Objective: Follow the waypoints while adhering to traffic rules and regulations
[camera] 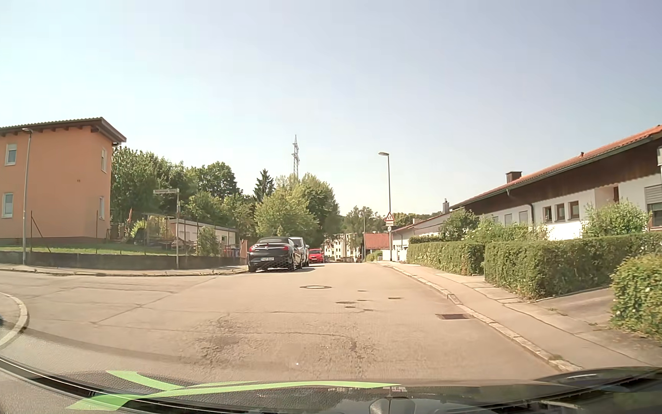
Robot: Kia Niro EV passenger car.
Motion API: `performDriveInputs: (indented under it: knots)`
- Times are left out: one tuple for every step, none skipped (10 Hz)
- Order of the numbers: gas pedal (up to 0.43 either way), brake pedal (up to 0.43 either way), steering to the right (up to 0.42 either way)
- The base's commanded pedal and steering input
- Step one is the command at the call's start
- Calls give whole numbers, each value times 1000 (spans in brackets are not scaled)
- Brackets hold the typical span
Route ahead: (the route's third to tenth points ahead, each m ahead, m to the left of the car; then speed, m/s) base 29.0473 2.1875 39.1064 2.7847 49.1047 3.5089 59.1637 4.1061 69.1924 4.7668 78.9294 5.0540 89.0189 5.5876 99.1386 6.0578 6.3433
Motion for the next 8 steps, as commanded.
performDriveInputs:
  knots:
    - [150, 0, -12]
    - [150, 0, -9]
    - [150, 0, -6]
    - [150, 0, -5]
    - [138, 0, -5]
    - [138, 0, -6]
    - [138, 0, -5]
    - [130, 0, -5]
